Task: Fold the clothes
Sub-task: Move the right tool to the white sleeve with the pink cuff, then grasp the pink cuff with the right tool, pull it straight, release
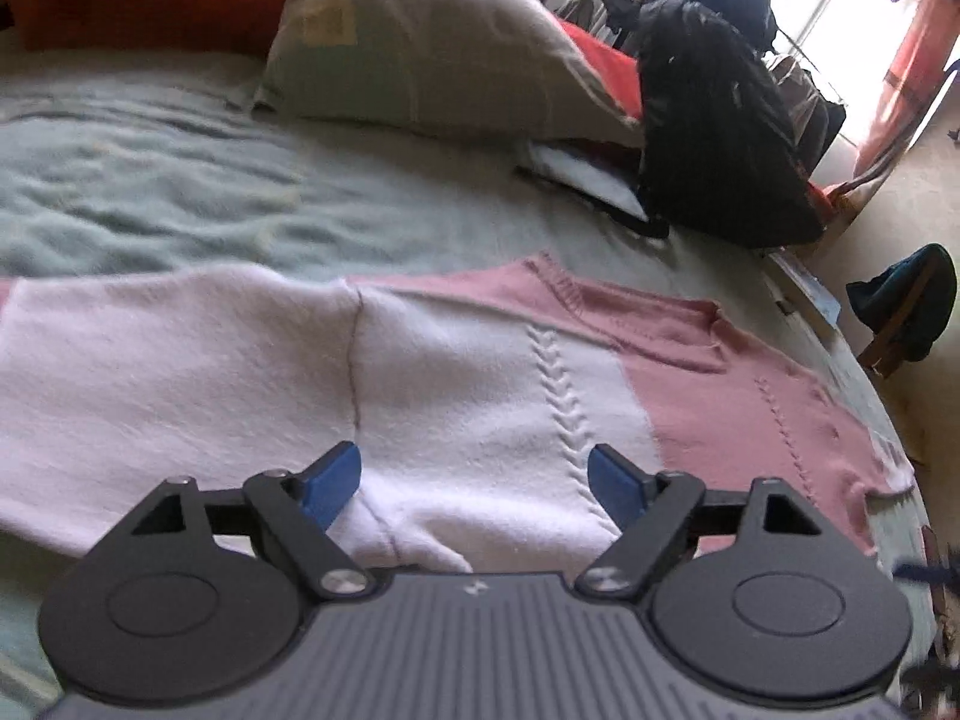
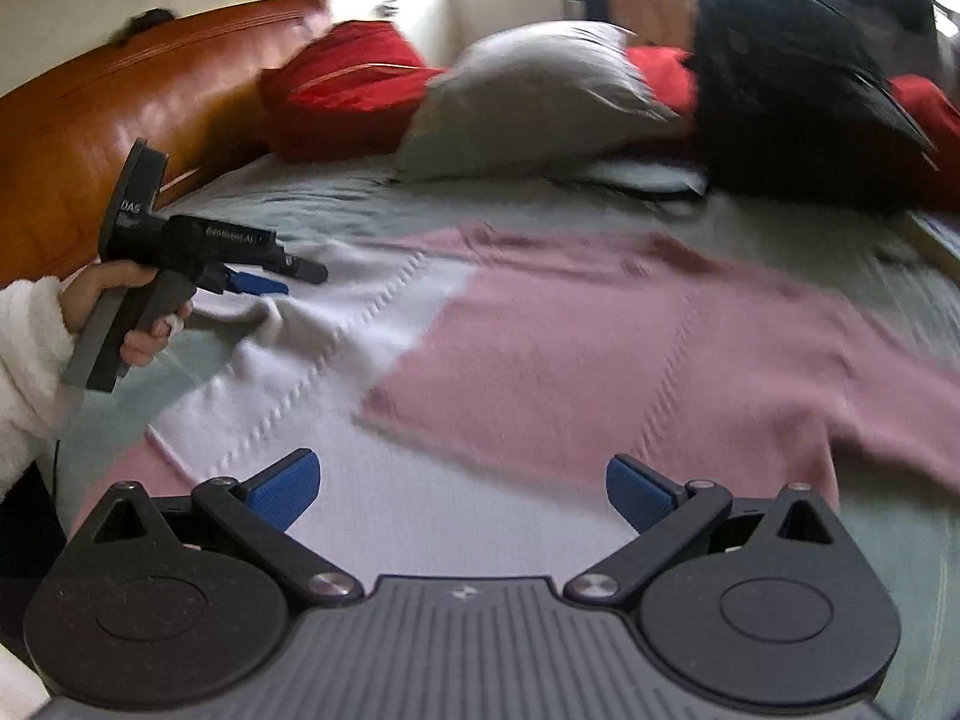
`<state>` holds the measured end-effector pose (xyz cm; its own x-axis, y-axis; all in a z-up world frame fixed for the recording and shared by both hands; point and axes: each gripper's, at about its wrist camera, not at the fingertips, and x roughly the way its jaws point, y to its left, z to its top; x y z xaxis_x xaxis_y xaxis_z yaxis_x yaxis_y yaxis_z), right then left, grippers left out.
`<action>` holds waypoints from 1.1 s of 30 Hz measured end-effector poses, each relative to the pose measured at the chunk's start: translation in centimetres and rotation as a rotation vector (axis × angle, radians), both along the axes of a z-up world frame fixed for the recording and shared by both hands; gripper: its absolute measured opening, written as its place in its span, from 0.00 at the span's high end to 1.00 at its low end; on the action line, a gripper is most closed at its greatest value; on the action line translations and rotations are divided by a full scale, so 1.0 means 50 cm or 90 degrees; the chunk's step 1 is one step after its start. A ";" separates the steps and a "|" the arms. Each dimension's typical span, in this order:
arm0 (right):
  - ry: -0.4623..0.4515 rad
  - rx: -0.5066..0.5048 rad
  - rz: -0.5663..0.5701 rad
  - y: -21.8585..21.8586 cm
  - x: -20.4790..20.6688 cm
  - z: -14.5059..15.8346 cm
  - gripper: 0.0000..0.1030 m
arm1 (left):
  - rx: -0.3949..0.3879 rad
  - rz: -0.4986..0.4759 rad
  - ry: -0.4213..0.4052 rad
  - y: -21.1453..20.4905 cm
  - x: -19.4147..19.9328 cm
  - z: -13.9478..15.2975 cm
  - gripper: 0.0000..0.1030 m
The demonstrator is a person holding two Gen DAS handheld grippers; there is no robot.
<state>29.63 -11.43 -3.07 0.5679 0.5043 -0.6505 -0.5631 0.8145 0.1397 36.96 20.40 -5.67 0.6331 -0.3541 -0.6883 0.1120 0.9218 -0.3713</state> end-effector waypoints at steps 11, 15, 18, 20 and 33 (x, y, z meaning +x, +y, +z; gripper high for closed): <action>-0.032 -0.059 0.183 0.237 0.287 0.011 0.00 | 0.129 0.049 -0.015 0.106 -0.070 0.002 0.16; -0.042 -0.093 0.233 0.336 0.386 -0.006 0.02 | 0.150 0.058 -0.032 0.129 -0.086 0.009 0.16; -0.039 -0.095 0.246 0.397 0.440 -0.029 0.02 | 0.151 0.053 -0.056 0.132 -0.100 0.010 0.15; -0.046 -0.102 0.266 0.426 0.457 -0.046 0.02 | 0.144 0.043 -0.068 0.131 -0.107 0.007 0.13; -0.052 -0.136 0.382 0.439 0.441 -0.113 0.04 | 0.183 0.021 -0.097 0.109 -0.111 -0.029 0.13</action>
